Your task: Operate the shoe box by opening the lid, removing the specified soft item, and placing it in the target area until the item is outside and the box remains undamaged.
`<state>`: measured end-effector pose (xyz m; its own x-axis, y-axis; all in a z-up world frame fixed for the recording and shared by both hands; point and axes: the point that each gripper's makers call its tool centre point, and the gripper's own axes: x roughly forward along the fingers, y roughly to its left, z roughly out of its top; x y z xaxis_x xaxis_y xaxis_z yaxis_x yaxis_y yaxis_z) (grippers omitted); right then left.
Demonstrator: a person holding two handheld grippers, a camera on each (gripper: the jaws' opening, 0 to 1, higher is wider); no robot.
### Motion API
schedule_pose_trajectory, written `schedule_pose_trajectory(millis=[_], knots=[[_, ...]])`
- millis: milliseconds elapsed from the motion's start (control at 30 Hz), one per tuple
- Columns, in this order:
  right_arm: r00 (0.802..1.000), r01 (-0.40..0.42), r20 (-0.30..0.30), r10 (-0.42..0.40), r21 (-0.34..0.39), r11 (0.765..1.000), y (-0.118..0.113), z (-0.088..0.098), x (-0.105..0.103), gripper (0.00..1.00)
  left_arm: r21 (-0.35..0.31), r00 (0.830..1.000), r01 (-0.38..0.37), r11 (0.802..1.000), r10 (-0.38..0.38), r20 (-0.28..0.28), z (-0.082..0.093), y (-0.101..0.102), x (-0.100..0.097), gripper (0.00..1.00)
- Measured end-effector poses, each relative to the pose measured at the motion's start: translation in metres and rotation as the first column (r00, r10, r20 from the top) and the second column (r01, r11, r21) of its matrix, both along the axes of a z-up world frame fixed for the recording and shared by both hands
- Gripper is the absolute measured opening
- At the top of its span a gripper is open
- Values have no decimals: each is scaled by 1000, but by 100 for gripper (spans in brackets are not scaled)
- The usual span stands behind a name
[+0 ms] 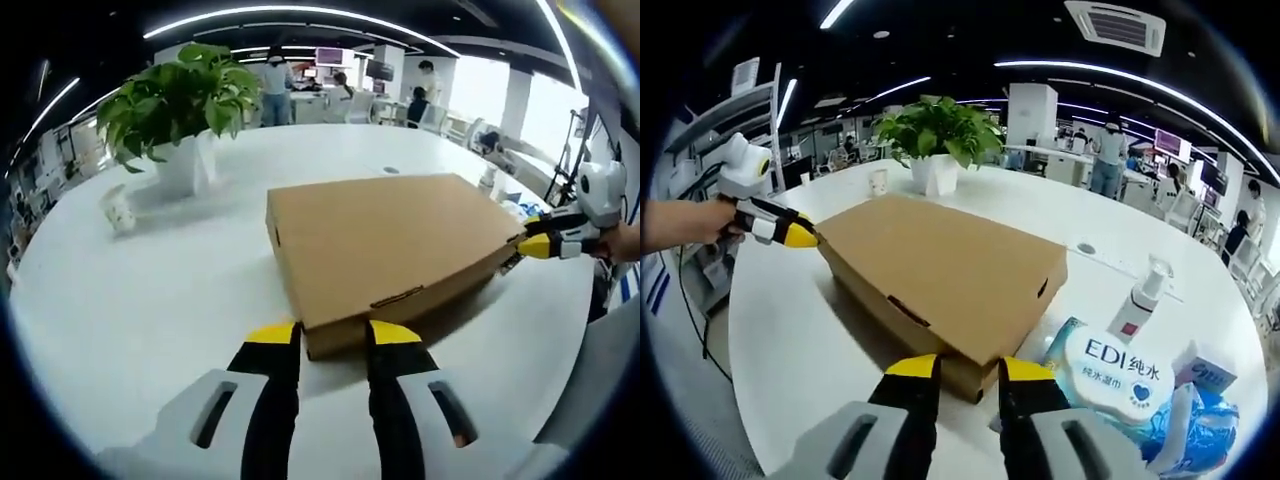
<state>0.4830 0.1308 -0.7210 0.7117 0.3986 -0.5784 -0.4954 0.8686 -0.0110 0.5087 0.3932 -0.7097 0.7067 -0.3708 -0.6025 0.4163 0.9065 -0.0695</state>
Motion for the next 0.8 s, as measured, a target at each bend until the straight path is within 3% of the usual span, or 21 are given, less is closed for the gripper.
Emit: schedule_pose_trajectory(millis=[633,800], knots=[[1000,-10,-13,10,-9,1000,-2,-4,4,19,14,1000,-2,1000,2,-15,-1,0,3,24],[1000,-27,5,27,2,1000,-3,1,1,22,34,1000,16,999,-16,-3,1,-3,-1,30]])
